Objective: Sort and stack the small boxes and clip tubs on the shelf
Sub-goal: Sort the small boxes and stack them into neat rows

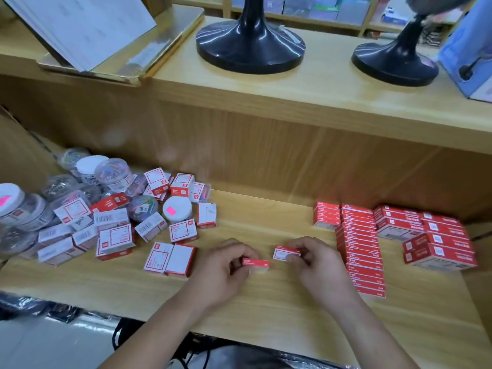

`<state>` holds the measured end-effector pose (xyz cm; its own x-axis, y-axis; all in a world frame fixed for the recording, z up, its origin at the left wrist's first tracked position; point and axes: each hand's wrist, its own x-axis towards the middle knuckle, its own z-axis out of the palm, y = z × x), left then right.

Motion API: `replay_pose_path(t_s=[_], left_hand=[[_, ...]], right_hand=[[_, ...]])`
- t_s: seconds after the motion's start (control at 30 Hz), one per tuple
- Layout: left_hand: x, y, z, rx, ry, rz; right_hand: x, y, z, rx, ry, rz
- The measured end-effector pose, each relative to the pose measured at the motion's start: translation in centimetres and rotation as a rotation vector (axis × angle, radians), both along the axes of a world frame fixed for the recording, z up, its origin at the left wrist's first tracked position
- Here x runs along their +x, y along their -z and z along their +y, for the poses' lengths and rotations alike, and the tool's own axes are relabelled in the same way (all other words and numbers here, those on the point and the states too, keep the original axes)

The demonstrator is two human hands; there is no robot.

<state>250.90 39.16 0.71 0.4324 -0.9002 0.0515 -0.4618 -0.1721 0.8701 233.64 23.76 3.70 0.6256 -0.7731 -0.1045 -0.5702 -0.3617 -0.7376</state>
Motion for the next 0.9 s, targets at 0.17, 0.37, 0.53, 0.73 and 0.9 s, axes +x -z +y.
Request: replay_pose_path(t_s=[0.17,0.37,0.53,0.73,0.9], left_hand=[[-2.1,0.2,-1.9,0.035,-0.081,0.051],[-2.5,0.2,-3.9,-0.025,-0.011,-0.058],[-1.9,0.5,-5.3,0.010,0.044,-0.134],[-3.9,0.1,-11.2,-0.003,0.018,-0.186],[-6.1,0.0,-14.3,-0.003,0.001,-0.083]], right_hand=[[0.0,-1.3,0.1,0.126,-0.154,-0.014],[-0.2,-1.3,-0.3,0.086,-0.271,0.067],[-1.3,-1.7,-0.7,-0.084,-0.199,0.052],[-4.9,-4.7,-2.0,-0.255,0.103,-0.045],[-6.7,-4.9,-2.8,-0.201,0.141,-0.108]])
